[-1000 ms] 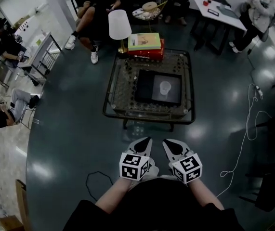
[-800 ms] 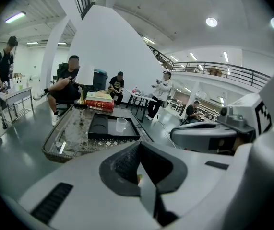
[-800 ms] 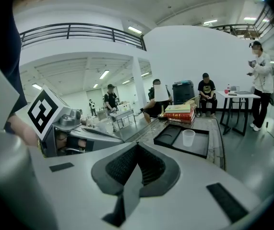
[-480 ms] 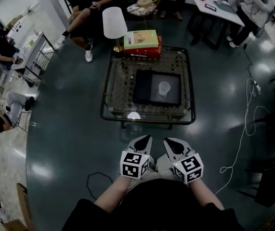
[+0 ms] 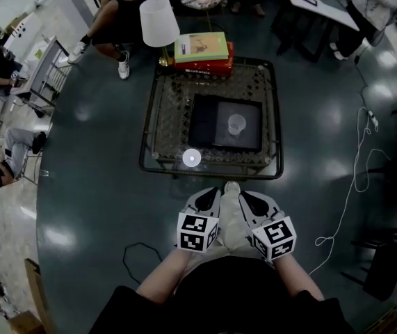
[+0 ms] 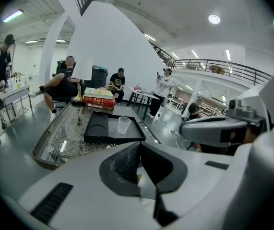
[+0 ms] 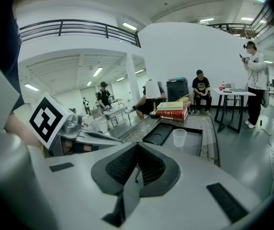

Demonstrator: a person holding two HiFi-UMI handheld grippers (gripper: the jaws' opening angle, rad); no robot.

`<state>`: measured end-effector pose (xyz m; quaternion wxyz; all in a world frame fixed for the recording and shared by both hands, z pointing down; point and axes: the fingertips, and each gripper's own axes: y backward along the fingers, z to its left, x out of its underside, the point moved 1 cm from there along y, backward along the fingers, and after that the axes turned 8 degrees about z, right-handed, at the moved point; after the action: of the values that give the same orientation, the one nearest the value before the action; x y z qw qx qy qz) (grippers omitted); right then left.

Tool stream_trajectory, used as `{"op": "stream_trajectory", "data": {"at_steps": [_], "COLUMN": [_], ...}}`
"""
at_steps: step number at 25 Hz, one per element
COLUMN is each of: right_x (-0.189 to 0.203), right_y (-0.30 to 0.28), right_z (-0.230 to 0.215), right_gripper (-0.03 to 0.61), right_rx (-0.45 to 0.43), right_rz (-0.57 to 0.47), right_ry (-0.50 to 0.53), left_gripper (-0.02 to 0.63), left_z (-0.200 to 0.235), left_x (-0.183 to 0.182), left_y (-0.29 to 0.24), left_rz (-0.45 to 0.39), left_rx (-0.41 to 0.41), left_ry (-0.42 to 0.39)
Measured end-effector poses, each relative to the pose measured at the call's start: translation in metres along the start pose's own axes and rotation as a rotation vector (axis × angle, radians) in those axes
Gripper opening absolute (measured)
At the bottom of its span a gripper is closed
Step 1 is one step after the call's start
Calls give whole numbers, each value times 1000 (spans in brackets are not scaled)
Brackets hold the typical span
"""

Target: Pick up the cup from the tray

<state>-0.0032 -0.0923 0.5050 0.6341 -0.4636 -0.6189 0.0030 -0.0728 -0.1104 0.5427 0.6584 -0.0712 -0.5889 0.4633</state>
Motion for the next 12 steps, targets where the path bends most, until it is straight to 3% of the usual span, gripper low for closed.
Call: {"op": "stream_trajectory", "data": {"at_steps": [12], "right_x": [-35], "right_y": [-36], "right_z": [-80], "right_gripper": [12], "right_rx": [-9], "right_rz": [14], "right_ry": [-17], "left_gripper": [11], "left_z": [21], "left_x": [-42], "left_y": [-65], "left_rz": [1], "left_rx": [-61], "left_ry": [-4]}}
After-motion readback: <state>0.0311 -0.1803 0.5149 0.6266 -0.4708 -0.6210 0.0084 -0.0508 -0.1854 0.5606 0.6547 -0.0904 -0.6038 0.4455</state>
